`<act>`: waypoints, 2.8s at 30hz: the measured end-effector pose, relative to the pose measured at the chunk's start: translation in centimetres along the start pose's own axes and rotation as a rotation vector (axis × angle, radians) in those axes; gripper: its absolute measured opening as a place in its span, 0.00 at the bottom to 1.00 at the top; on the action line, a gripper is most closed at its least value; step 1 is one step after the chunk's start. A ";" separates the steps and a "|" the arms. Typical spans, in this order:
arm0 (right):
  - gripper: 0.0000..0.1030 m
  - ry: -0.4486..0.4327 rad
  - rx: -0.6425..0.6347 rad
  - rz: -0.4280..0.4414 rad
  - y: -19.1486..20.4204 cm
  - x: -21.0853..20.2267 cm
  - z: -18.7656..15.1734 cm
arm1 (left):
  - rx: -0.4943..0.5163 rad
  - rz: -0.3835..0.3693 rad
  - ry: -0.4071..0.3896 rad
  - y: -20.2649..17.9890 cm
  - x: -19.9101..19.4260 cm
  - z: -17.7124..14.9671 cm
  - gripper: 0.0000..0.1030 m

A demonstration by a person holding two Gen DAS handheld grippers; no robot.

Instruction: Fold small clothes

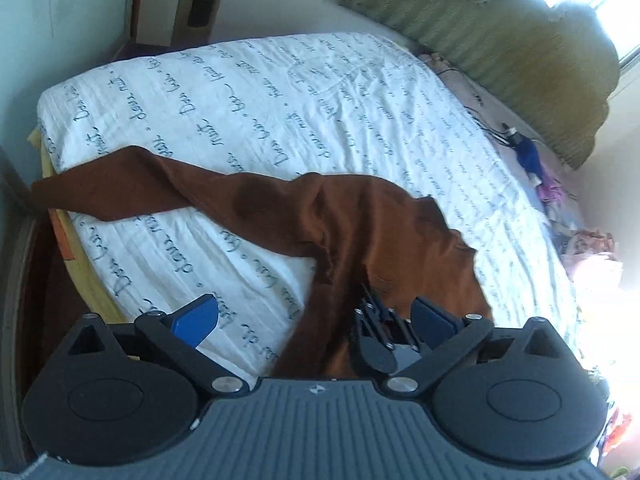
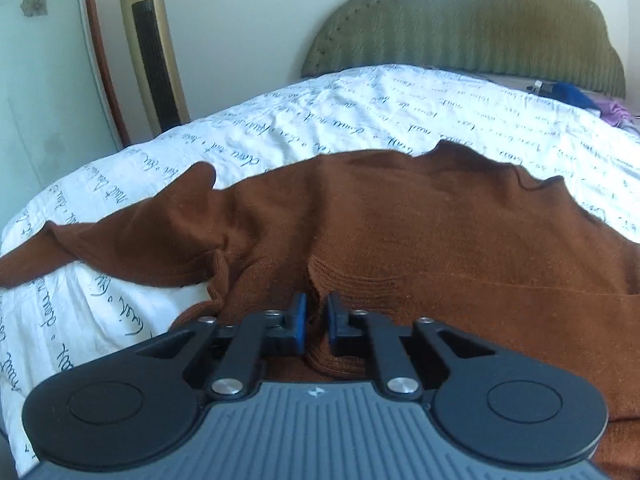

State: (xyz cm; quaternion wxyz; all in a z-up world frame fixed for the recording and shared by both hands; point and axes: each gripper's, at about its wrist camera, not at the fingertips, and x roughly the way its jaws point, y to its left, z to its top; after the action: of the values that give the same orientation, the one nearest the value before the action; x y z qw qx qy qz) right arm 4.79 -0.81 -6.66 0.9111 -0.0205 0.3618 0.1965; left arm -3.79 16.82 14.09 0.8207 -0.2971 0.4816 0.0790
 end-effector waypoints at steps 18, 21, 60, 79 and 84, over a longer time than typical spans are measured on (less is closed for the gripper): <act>0.04 -0.054 0.105 0.013 1.5 -0.5 0.4 | 0.033 -0.220 0.104 -2.1 0.4 -0.4 1.00; 0.04 -0.057 0.004 -0.059 1.9 -1.0 0.5 | 0.062 -0.233 0.112 -2.7 0.9 -0.6 0.99; 0.08 -0.081 0.197 0.042 -1.1 -1.8 0.5 | 0.079 -0.367 0.143 -1.3 0.1 -0.4 0.99; 0.03 -0.091 0.150 0.023 -0.5 -2.0 0.6 | 0.082 -0.428 0.171 -1.3 0.4 -0.5 0.99; 0.03 -0.107 0.202 0.119 -0.4 -1.7 2.1 | 0.073 -0.433 0.154 -1.1 -0.1 -0.5 1.00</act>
State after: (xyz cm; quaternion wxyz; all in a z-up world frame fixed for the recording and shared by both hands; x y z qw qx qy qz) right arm 5.23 -1.36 -4.02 0.9133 0.1036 0.3311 0.2135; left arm -3.76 15.66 14.39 0.7896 -0.3688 0.4703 -0.1390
